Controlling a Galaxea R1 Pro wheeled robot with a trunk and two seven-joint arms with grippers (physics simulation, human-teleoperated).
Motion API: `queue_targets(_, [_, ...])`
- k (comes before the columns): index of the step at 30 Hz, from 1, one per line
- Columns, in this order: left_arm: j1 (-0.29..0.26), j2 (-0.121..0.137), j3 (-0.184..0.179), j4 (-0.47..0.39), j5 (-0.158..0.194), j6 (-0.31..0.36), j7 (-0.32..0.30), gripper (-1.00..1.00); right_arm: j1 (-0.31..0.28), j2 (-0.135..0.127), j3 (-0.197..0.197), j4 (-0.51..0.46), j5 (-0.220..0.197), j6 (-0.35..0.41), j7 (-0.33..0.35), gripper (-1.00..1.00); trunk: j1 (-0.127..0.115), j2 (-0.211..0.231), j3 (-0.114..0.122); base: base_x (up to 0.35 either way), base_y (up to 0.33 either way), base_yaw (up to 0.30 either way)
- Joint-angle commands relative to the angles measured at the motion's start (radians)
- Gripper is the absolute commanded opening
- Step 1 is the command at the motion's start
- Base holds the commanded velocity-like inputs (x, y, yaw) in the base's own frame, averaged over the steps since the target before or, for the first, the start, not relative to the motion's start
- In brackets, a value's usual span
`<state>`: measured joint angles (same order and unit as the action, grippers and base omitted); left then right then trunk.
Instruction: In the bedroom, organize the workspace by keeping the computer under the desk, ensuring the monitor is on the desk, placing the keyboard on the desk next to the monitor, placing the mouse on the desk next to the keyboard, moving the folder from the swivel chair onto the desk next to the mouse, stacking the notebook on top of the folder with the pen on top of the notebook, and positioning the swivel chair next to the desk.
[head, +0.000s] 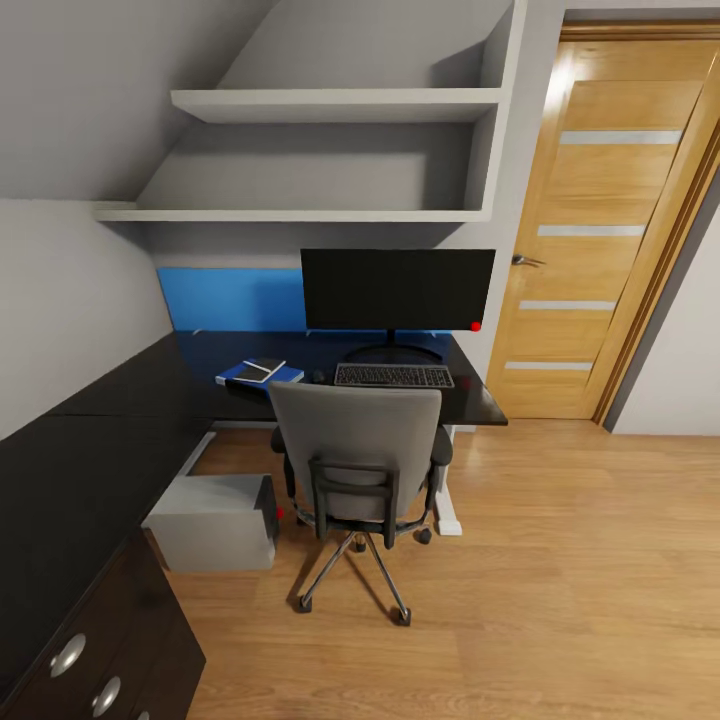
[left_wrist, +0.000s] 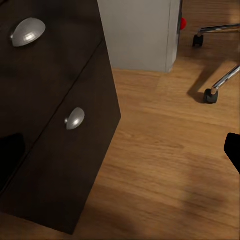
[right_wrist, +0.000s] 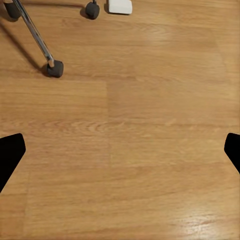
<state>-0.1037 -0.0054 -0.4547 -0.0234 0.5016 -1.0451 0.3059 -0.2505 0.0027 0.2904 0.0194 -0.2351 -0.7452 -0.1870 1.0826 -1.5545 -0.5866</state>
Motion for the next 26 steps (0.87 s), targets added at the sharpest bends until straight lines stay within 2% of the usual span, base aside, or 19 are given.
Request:
queue_targets(1, [-0.001,0.0,-0.009,0.0,0.004,-0.002,0.006,1.0,-0.001,0.0,0.009,0.002,-0.006,-0.003,-0.003,1.0,0.0,0.0,-0.001,0.0,0.0,0.0])
queue_targets(8, [0.0,0.0,-0.011,0.0,0.003,-0.002,0.006,1.0,-0.001,0.0,0.009,0.002,-0.006,-0.003,-0.003,1.0,0.0,0.0,-0.001,0.0,0.0,0.0])
queue_targets(12, [0.0,-0.011,-0.011,-0.002,0.002,-0.002,0.006,1.0,-0.001,0.0,0.009,0.002,-0.006,-0.003,-0.003,1.0,0.0,0.0,-0.001,0.0,0.0,0.0])
queue_targets(13, [0.0,-0.023,-0.011,-0.002,0.003,-0.002,0.006,1.0,-0.001,0.0,0.009,0.002,-0.006,-0.003,-0.003,1.0,0.0,0.0,-0.001,0.0,0.0,0.0])
queue_targets(15, [0.0,-0.031,-0.01,-0.002,0.003,-0.002,0.006,1.0,-0.001,0.0,0.009,0.002,-0.006,-0.003,-0.003,1.0,0.0,0.0,-0.001,0.0,0.0,0.0])
queue_targets(26, [0.0,-0.038,-0.008,-0.003,0.002,-0.002,0.006,1.0,-0.001,0.0,0.009,0.002,-0.006,-0.003,-0.003,1.0,0.0,0.0,-0.001,0.0,0.0,0.0])
